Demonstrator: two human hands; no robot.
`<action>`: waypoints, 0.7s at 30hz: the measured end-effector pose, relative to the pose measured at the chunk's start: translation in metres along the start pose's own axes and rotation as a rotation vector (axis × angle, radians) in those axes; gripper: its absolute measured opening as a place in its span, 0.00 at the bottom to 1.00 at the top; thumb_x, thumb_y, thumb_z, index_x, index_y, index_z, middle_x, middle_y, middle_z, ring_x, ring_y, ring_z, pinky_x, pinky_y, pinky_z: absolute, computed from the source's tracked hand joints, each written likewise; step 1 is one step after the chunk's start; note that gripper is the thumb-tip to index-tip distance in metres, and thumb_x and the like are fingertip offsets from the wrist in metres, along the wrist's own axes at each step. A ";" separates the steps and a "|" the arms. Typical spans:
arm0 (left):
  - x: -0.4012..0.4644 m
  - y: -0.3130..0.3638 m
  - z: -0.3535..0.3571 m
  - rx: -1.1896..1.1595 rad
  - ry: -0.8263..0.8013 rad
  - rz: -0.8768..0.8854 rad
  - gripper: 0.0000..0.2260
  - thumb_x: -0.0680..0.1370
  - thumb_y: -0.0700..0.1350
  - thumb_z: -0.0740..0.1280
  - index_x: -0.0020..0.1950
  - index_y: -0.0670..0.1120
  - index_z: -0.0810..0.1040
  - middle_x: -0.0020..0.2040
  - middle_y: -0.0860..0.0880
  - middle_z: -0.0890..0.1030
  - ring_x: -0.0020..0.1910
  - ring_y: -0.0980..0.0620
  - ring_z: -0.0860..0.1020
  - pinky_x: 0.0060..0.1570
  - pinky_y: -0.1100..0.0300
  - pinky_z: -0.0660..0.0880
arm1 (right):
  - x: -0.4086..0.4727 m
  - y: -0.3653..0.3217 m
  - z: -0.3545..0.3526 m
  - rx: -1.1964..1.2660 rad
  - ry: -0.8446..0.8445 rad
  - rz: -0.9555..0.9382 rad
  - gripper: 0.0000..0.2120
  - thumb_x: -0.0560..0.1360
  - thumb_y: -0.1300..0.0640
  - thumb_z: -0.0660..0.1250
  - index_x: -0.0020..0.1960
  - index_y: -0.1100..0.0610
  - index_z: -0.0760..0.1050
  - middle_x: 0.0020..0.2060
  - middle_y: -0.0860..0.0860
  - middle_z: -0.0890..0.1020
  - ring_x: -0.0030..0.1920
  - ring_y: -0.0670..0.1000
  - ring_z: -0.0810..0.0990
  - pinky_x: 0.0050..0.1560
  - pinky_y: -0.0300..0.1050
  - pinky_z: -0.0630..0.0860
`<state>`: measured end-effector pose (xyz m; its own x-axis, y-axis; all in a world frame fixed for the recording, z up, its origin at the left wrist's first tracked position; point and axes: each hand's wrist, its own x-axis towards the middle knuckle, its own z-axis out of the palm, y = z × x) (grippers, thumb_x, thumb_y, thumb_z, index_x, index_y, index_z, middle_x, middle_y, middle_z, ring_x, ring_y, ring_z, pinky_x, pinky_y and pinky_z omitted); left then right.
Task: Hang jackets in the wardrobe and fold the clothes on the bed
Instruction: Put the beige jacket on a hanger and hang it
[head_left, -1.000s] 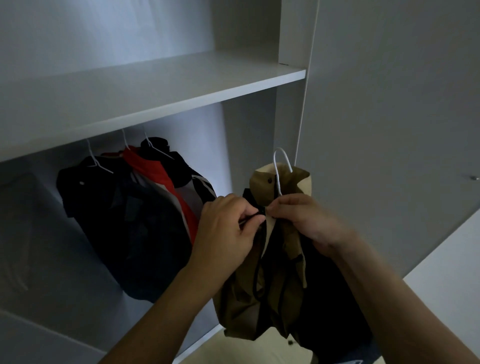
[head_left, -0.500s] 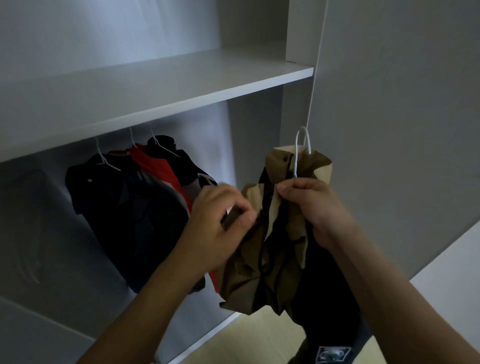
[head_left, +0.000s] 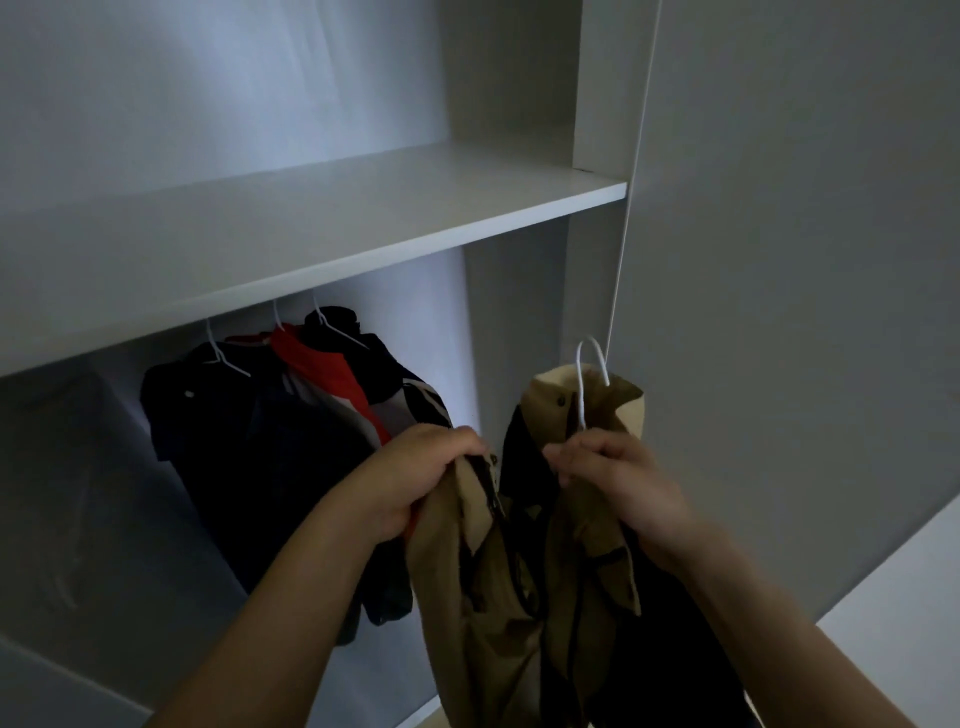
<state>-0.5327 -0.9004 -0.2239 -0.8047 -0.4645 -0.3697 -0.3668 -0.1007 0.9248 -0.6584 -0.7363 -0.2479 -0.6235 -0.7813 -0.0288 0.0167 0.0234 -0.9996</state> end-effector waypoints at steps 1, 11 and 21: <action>0.000 0.000 0.000 0.041 0.037 0.011 0.11 0.73 0.46 0.68 0.45 0.39 0.81 0.43 0.38 0.78 0.42 0.43 0.77 0.46 0.53 0.72 | -0.003 0.001 0.001 -0.018 -0.035 0.009 0.15 0.75 0.56 0.70 0.31 0.59 0.78 0.32 0.49 0.78 0.38 0.48 0.78 0.45 0.42 0.73; 0.004 -0.014 0.019 -0.118 0.252 0.043 0.12 0.82 0.49 0.61 0.45 0.46 0.81 0.42 0.43 0.80 0.45 0.43 0.79 0.48 0.51 0.74 | 0.004 0.009 0.016 -0.612 -0.136 0.018 0.06 0.77 0.44 0.65 0.46 0.44 0.79 0.51 0.43 0.73 0.52 0.44 0.74 0.57 0.43 0.76; 0.002 -0.004 0.015 -0.256 0.263 0.062 0.17 0.81 0.44 0.62 0.34 0.44 0.81 0.33 0.43 0.79 0.34 0.47 0.78 0.38 0.56 0.73 | 0.016 0.007 0.024 -0.667 -0.019 -0.069 0.12 0.71 0.39 0.69 0.46 0.45 0.74 0.49 0.42 0.70 0.51 0.44 0.72 0.50 0.40 0.74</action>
<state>-0.5399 -0.8880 -0.2297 -0.6620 -0.6836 -0.3073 -0.1654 -0.2666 0.9495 -0.6489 -0.7636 -0.2554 -0.5923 -0.8052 0.0289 -0.5128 0.3490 -0.7844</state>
